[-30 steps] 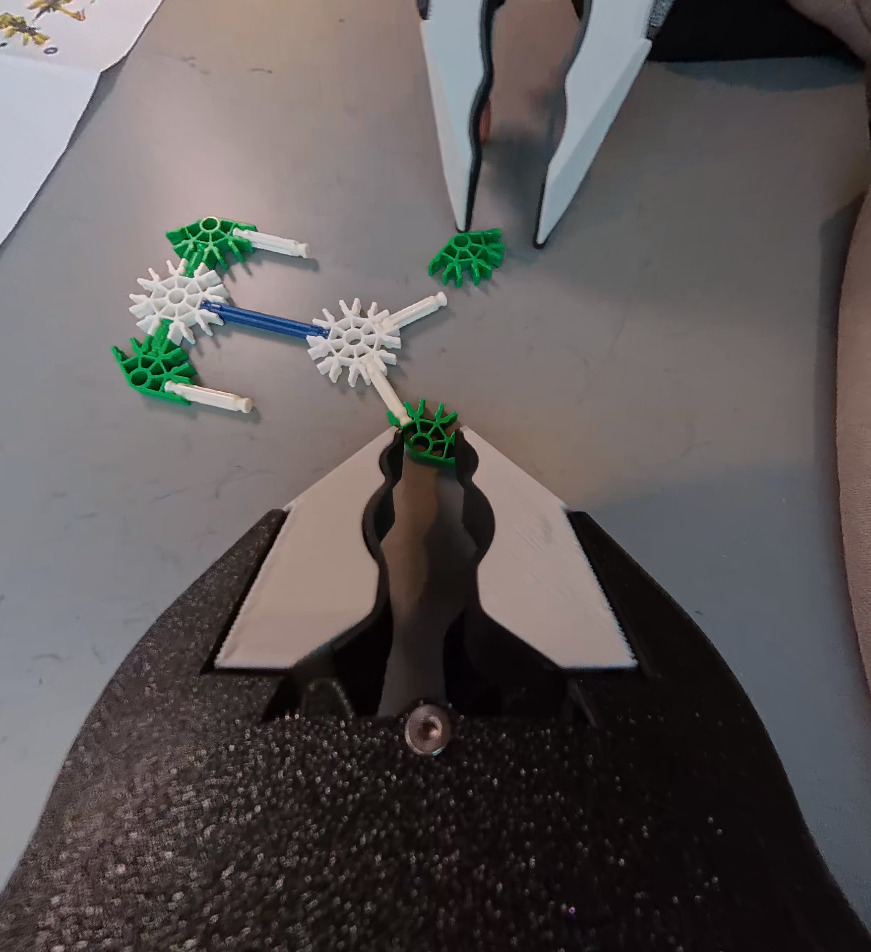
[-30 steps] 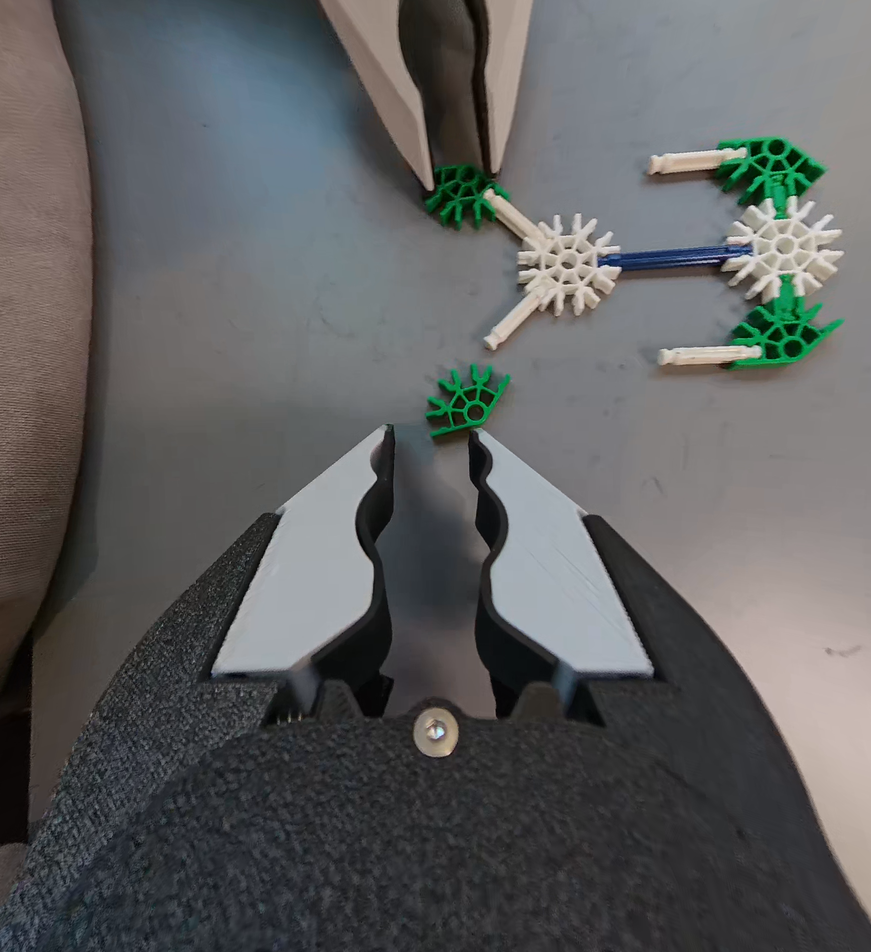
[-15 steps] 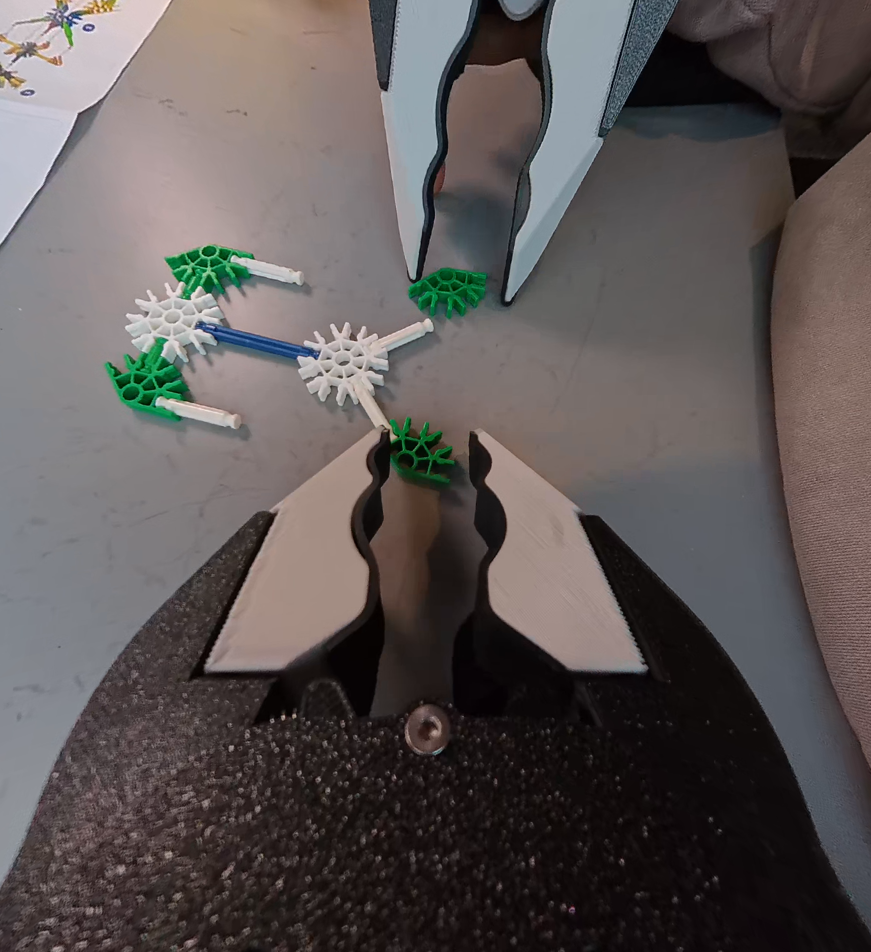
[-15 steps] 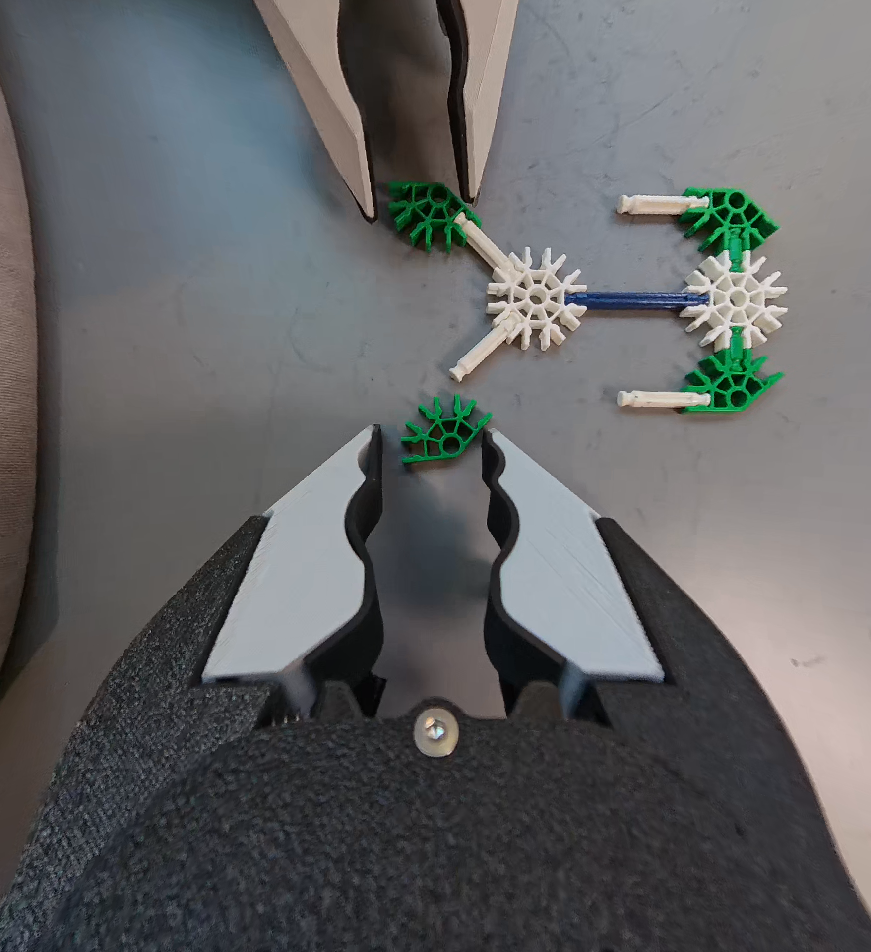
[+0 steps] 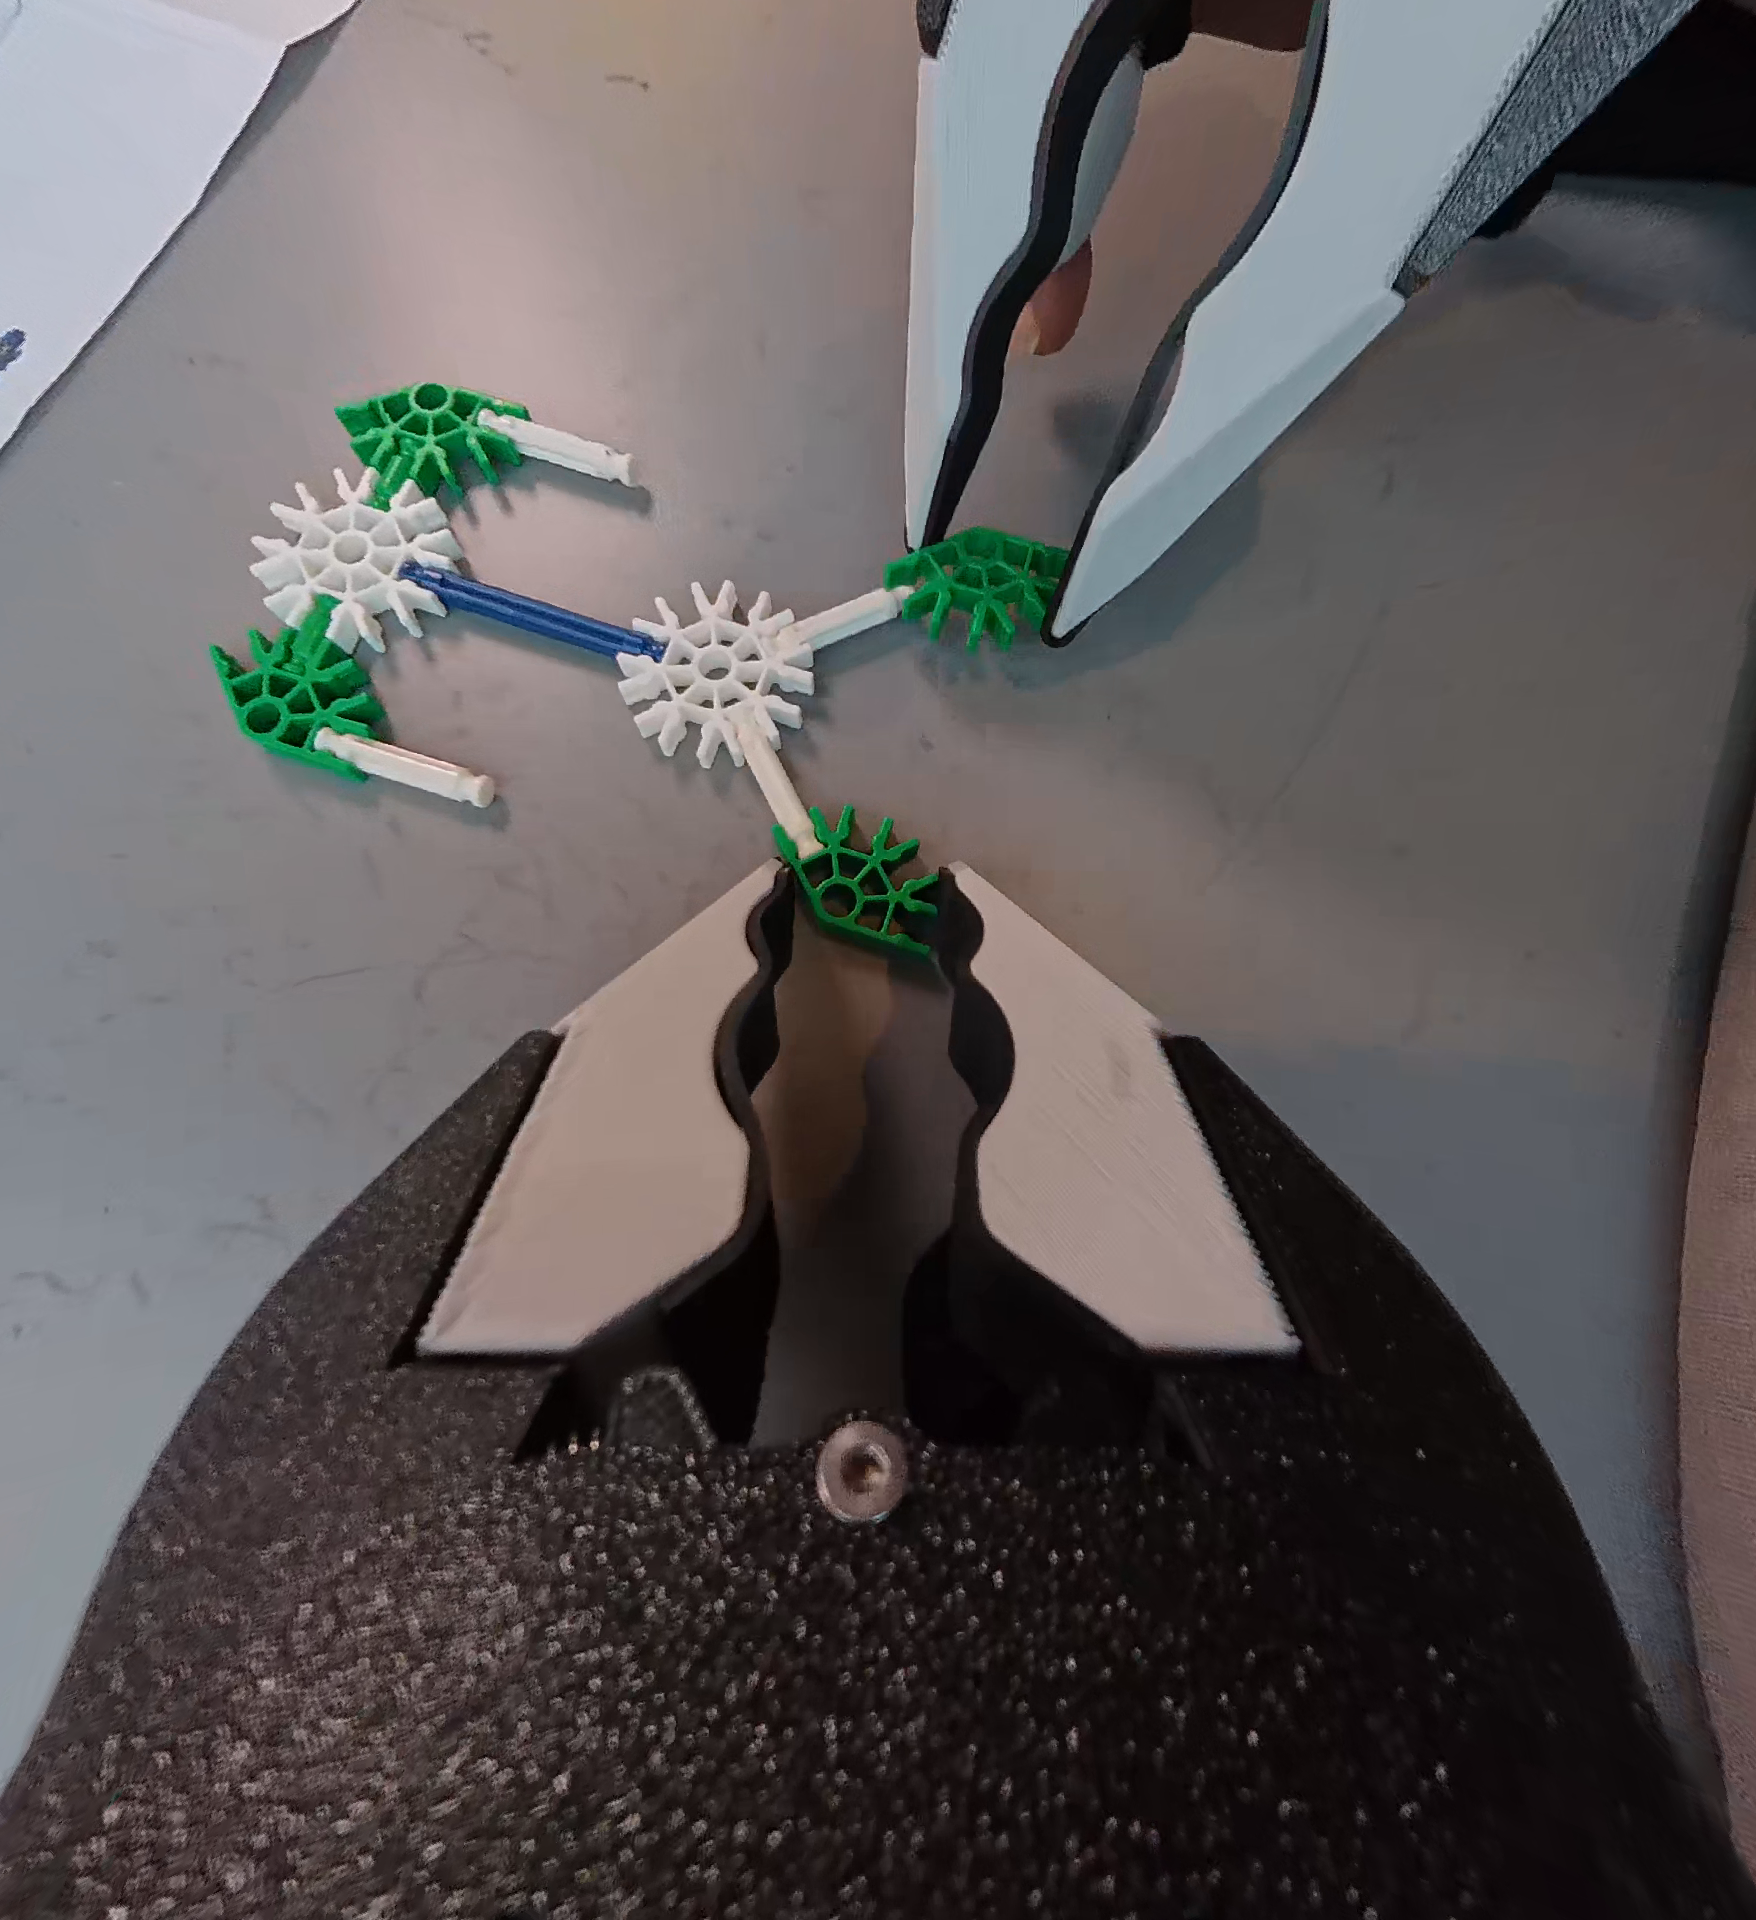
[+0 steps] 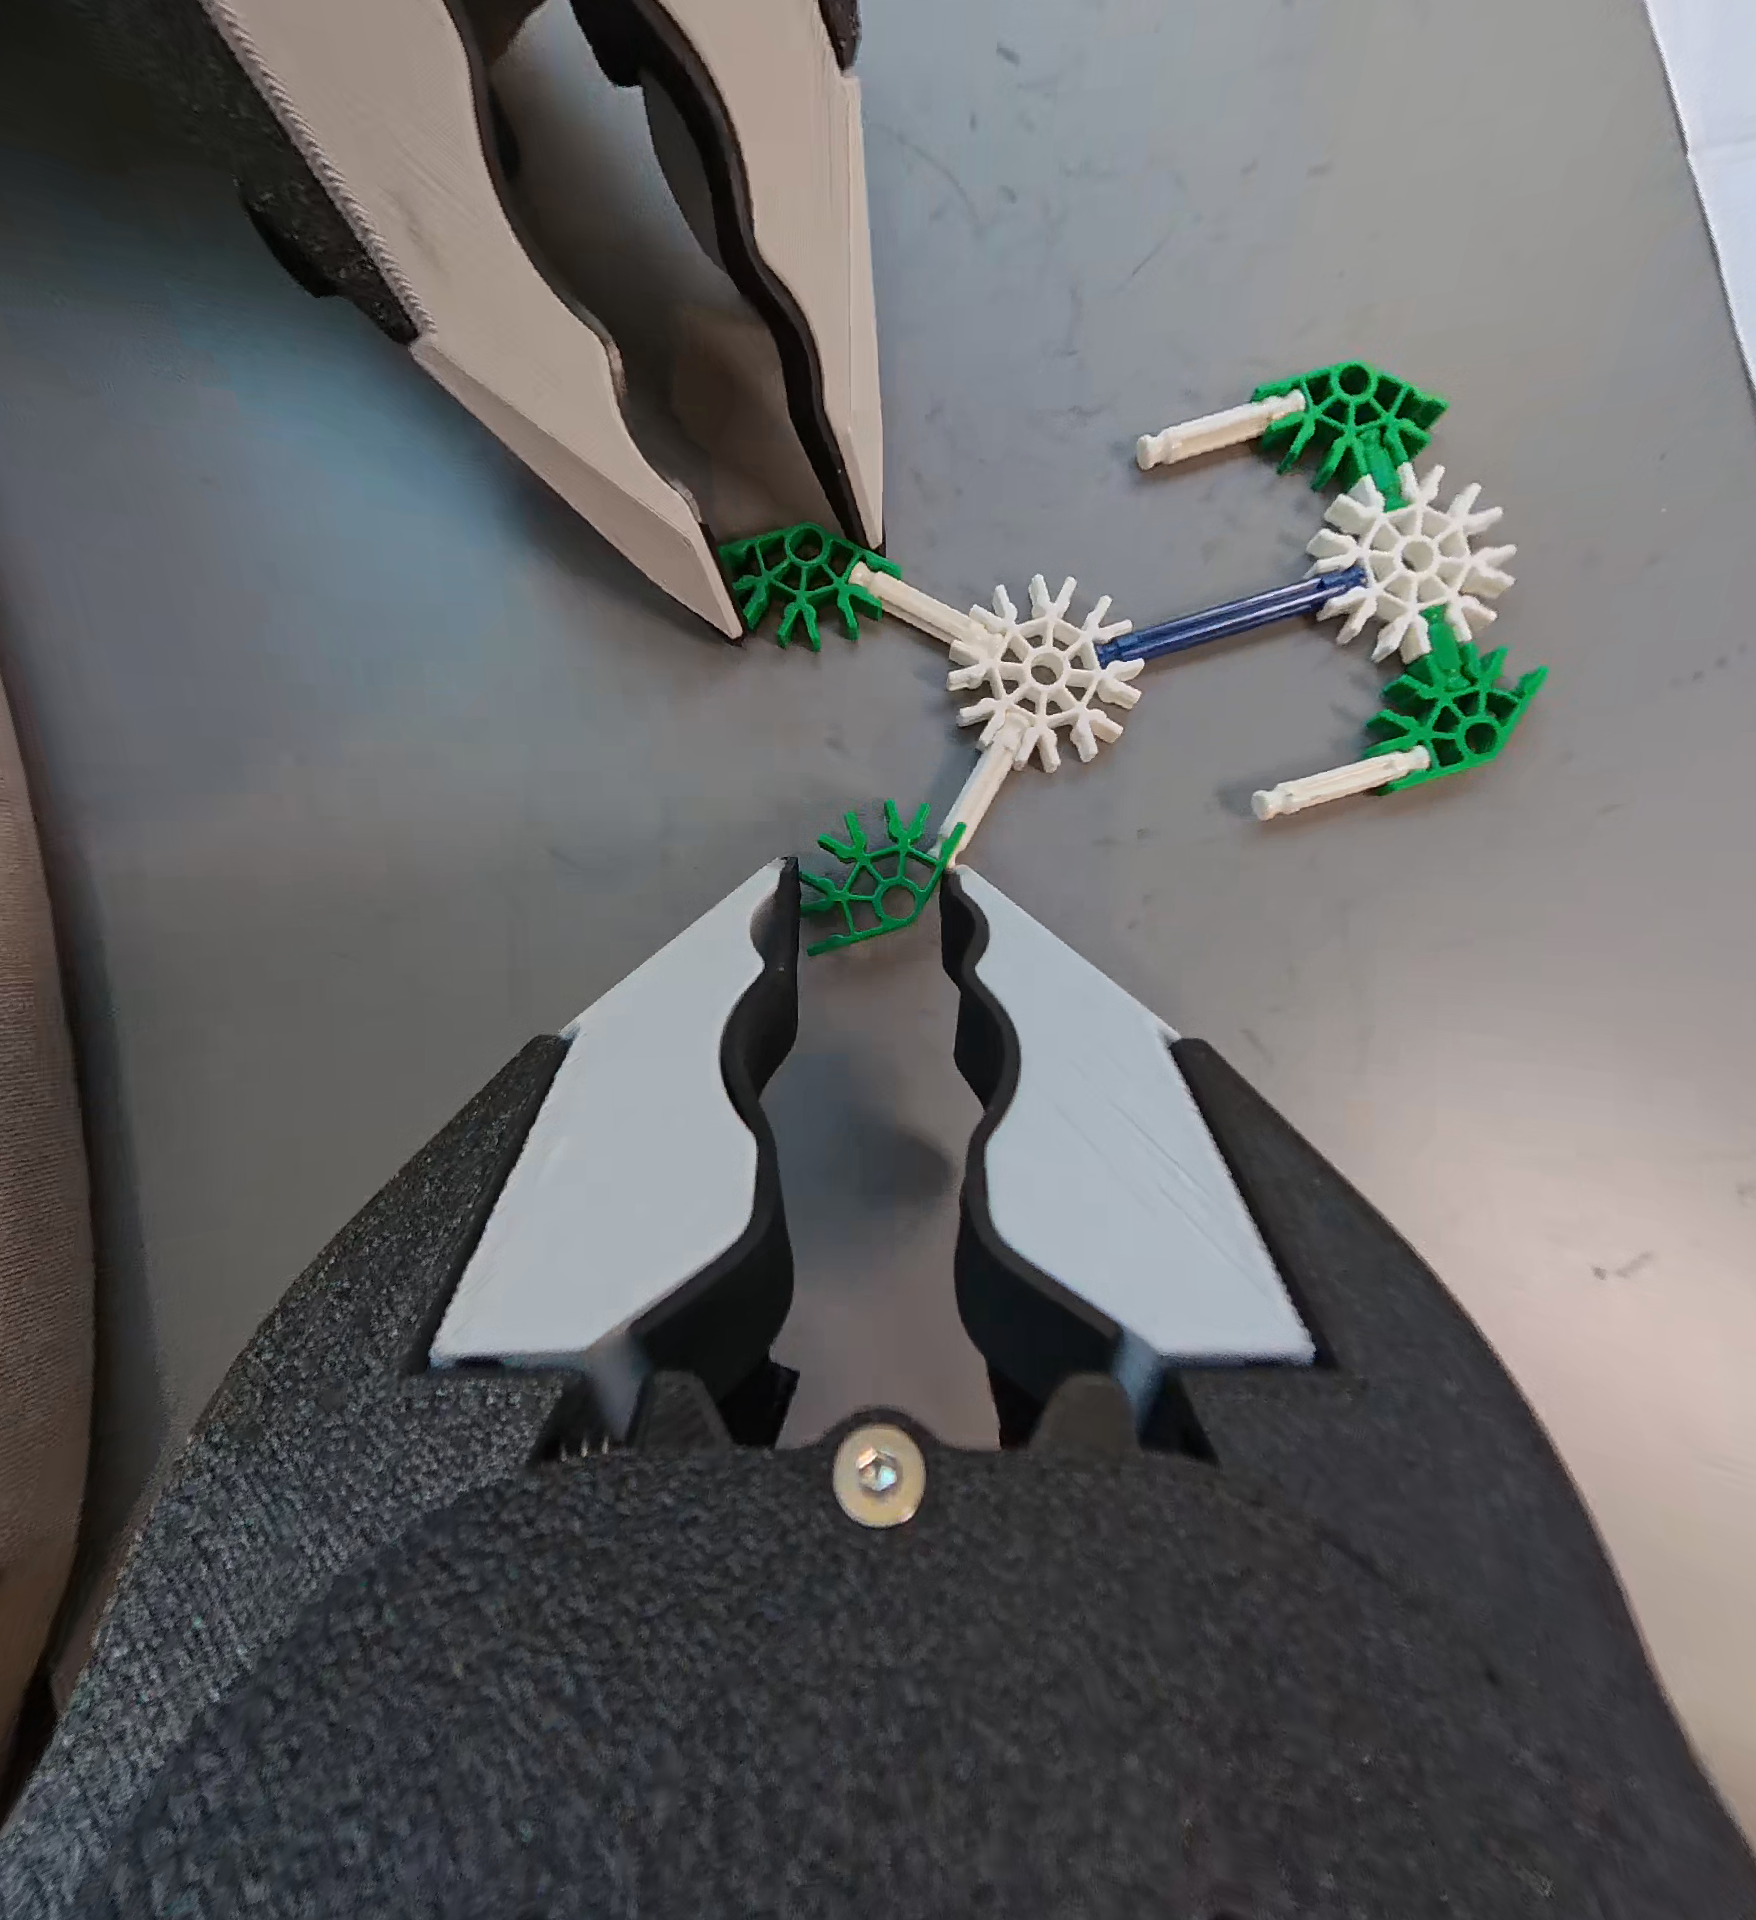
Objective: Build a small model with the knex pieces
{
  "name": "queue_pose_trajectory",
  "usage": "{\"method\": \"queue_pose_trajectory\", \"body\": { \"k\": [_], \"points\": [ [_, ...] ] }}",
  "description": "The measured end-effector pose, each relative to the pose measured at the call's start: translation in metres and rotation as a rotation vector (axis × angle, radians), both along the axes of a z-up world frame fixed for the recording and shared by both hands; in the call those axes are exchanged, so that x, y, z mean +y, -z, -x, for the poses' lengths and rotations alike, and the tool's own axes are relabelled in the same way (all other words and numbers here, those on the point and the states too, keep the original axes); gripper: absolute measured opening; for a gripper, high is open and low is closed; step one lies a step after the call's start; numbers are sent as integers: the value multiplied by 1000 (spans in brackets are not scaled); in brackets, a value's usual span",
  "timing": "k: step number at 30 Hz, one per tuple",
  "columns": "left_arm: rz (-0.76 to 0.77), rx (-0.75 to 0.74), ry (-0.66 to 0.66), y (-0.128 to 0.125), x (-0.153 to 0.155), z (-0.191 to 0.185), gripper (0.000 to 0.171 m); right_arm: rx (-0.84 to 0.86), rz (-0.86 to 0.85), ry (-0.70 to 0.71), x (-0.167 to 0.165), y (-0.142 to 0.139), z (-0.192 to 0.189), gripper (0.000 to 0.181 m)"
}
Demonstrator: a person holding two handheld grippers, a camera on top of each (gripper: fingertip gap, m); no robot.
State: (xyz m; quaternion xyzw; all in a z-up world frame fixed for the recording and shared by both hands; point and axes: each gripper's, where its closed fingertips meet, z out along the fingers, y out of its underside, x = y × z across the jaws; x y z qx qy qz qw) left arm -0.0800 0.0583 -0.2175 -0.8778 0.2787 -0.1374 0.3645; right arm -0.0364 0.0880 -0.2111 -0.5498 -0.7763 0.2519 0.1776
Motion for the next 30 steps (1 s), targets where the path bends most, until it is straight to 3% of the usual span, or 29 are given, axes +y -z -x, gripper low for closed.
{"method": "queue_pose_trajectory", "body": {
  "k": [12,17,21,30],
  "points": [
    [-5,-2,-43,0,1,-1,26,-29,-3,54,7,5,1,26],
    [-7,-3,-42,0,1,-1,26,-7,12,39,4,-2,1,36],
    [-9,-1,-44,0,1,-1,26,41,14,54,6,-14,4,21],
    [-18,10,-50,0,1,-2,26,-6,-23,91,9,-2,9,11]
  ]
}}
